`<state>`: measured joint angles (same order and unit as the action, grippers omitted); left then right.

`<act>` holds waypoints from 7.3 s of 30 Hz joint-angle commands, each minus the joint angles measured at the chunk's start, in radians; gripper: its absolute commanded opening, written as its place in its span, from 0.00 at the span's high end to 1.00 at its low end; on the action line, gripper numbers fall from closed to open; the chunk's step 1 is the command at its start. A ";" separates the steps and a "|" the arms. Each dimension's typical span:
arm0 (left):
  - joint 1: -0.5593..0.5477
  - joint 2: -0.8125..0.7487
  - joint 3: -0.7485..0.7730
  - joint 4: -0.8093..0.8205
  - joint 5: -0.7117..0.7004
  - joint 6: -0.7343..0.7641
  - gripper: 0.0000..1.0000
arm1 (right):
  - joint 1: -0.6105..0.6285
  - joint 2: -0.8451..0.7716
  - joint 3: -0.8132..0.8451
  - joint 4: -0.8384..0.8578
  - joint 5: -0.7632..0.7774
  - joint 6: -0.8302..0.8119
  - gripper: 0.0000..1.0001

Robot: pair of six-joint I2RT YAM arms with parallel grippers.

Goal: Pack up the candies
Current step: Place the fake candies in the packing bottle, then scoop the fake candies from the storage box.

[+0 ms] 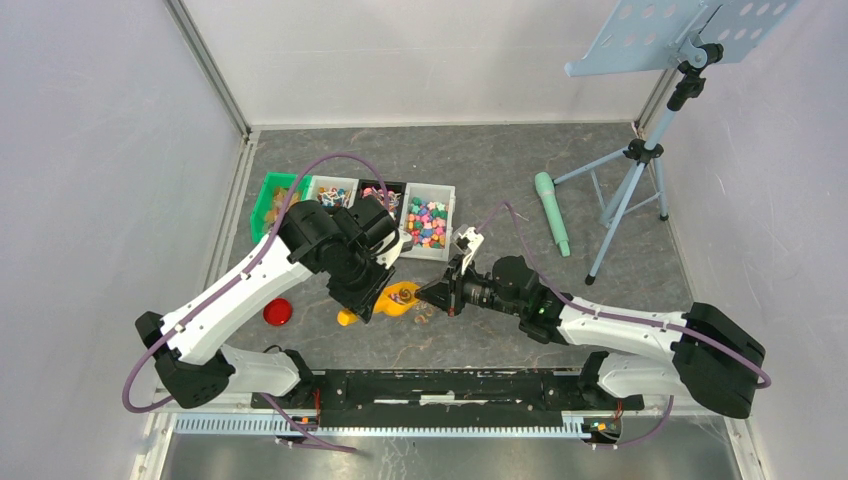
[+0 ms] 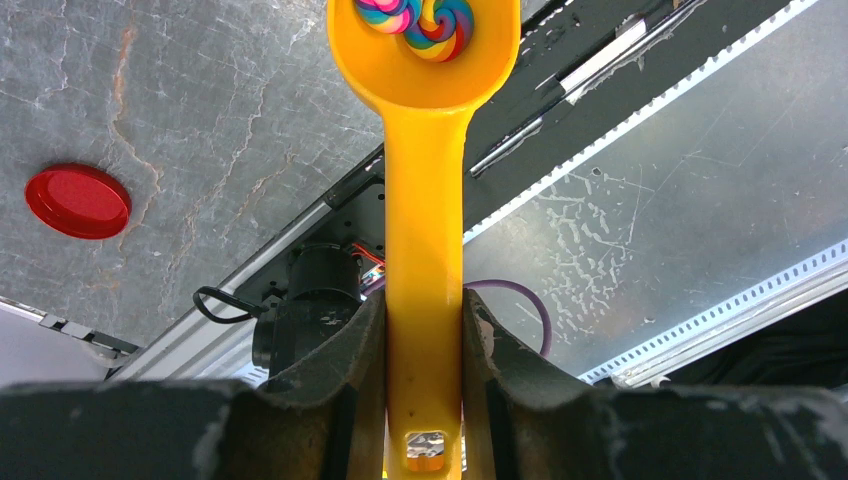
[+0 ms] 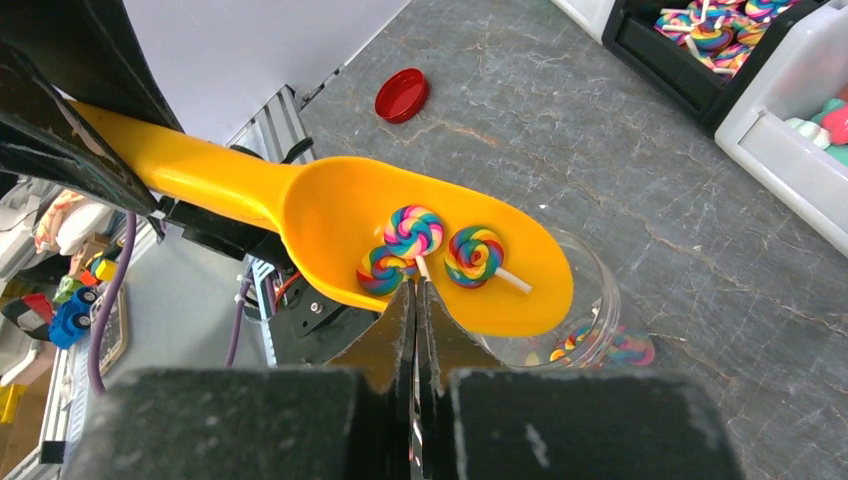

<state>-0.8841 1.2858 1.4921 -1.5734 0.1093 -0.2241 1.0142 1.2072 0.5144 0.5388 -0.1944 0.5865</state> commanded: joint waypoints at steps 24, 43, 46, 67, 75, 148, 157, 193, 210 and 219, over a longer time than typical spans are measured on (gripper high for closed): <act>-0.006 0.024 0.109 -0.058 -0.033 -0.023 0.98 | 0.049 0.030 0.059 0.007 0.055 -0.069 1.00; -0.006 0.077 0.200 -0.030 -0.026 -0.009 0.98 | 0.072 0.017 0.060 -0.039 0.091 -0.083 1.00; -0.005 0.084 0.207 -0.031 -0.020 -0.011 0.98 | 0.073 0.016 0.052 -0.032 0.091 -0.079 1.00; -0.004 0.094 0.237 -0.036 -0.068 -0.004 0.98 | 0.092 0.045 0.064 -0.030 0.094 -0.080 1.00; -0.004 0.120 0.265 -0.021 -0.067 -0.010 0.98 | 0.095 0.040 0.060 -0.032 0.102 -0.086 1.00; 0.417 -0.249 -0.171 0.583 -0.247 0.142 0.98 | 0.055 -0.490 0.032 -0.536 0.641 -0.284 0.02; 0.480 -0.001 0.039 0.404 -0.137 0.103 0.98 | 0.055 -0.518 0.058 -0.610 0.650 -0.332 0.02; 0.524 0.270 0.031 0.516 -0.074 0.172 0.98 | -0.368 0.446 0.650 -0.498 0.373 -0.192 0.33; 0.524 0.322 0.007 0.645 -0.091 0.174 0.98 | -0.385 0.615 0.681 -0.525 0.342 -0.160 0.45; 0.525 0.147 -0.306 0.917 -0.158 0.184 0.98 | -0.385 0.622 0.615 -0.483 0.278 -0.158 0.79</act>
<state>-0.3630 1.5101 1.2789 -0.8085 0.0036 -0.0681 0.6270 1.8282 1.1633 0.0292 0.1127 0.4355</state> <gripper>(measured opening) 0.338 0.256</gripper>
